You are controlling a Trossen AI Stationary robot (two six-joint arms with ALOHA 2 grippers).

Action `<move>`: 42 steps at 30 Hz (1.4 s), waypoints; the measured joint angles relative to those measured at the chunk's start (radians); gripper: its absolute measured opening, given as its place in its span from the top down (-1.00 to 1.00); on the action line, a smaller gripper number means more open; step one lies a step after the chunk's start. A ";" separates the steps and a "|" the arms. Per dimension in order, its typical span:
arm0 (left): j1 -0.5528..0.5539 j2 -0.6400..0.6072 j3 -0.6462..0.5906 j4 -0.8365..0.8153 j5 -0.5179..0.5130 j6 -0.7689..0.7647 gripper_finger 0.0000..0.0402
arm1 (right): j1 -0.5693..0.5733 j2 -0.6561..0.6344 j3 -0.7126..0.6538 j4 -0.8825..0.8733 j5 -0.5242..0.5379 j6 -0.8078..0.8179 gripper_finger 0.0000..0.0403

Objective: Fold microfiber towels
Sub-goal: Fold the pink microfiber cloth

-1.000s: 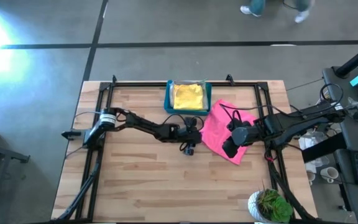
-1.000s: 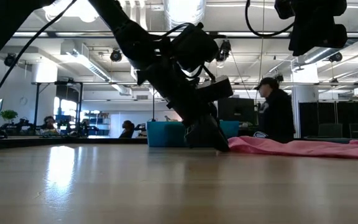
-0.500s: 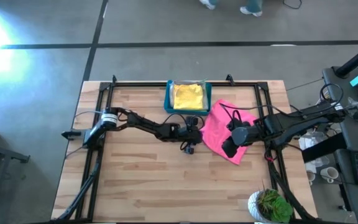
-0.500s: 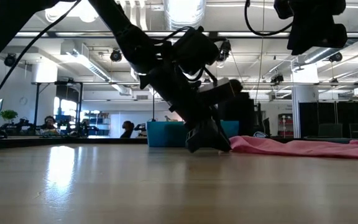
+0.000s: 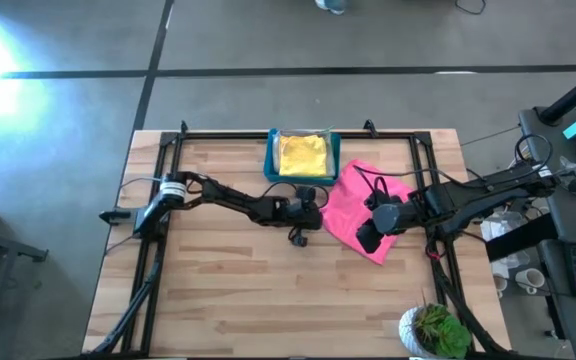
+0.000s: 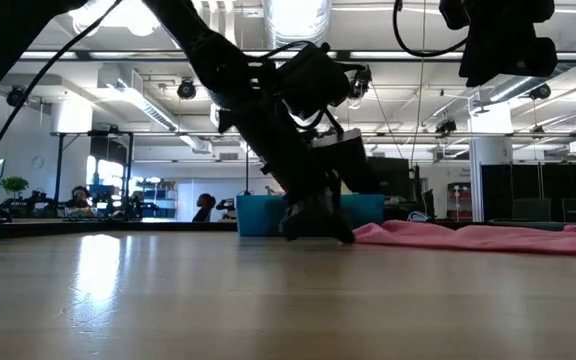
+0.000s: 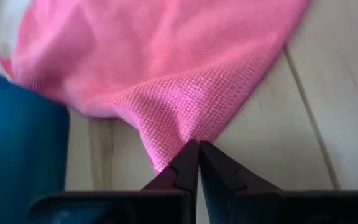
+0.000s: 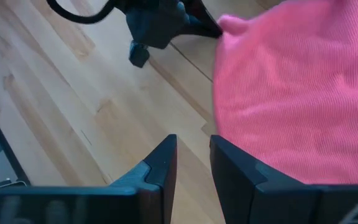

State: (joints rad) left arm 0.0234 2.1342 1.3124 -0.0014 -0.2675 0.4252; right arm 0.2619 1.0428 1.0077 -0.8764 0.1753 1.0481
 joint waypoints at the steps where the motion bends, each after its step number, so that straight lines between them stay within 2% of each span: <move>1: -0.004 -0.012 0.000 -0.032 -0.001 0.000 1.00 | 0.000 0.000 0.000 0.000 0.000 0.000 0.56; 6: -0.024 -0.098 -0.010 -0.153 0.020 -0.002 1.00 | 0.000 0.000 0.000 -0.001 0.000 -0.008 0.56; 12: -0.024 -0.200 -0.009 -0.157 0.030 -0.027 1.00 | 0.000 0.000 0.000 -0.001 0.000 -0.013 0.56; 17: -0.006 -0.183 -0.002 -0.042 0.035 -0.029 1.00 | 0.000 0.001 0.000 -0.001 0.000 -0.034 0.56; 24: -0.001 -0.087 -0.007 -0.055 0.064 -0.038 1.00 | 0.000 0.001 0.000 -0.001 0.000 -0.039 0.56; 30: 0.003 -0.031 -0.003 -0.059 0.062 -0.153 1.00 | 0.000 0.001 0.000 0.000 0.000 -0.036 0.56; 32: 0.002 -0.031 0.001 -0.106 0.074 -0.196 1.00 | 0.000 0.001 0.000 -0.001 0.000 -0.036 0.56; 35: -0.005 -0.042 0.002 -0.242 0.137 -0.317 1.00 | 0.000 0.001 0.000 -0.001 -0.002 -0.037 0.56; 40: -0.036 -0.044 -0.001 -0.467 0.385 -0.505 1.00 | 0.000 0.001 0.000 -0.001 -0.003 -0.041 0.56; 42: -0.054 -0.044 -0.001 -0.532 0.417 -0.610 1.00 | 0.000 0.001 0.000 -0.001 -0.003 -0.050 0.56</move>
State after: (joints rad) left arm -0.0302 2.0899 1.3113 -0.5335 0.1500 -0.1845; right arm 0.2623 1.0435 1.0073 -0.8776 0.1726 0.9979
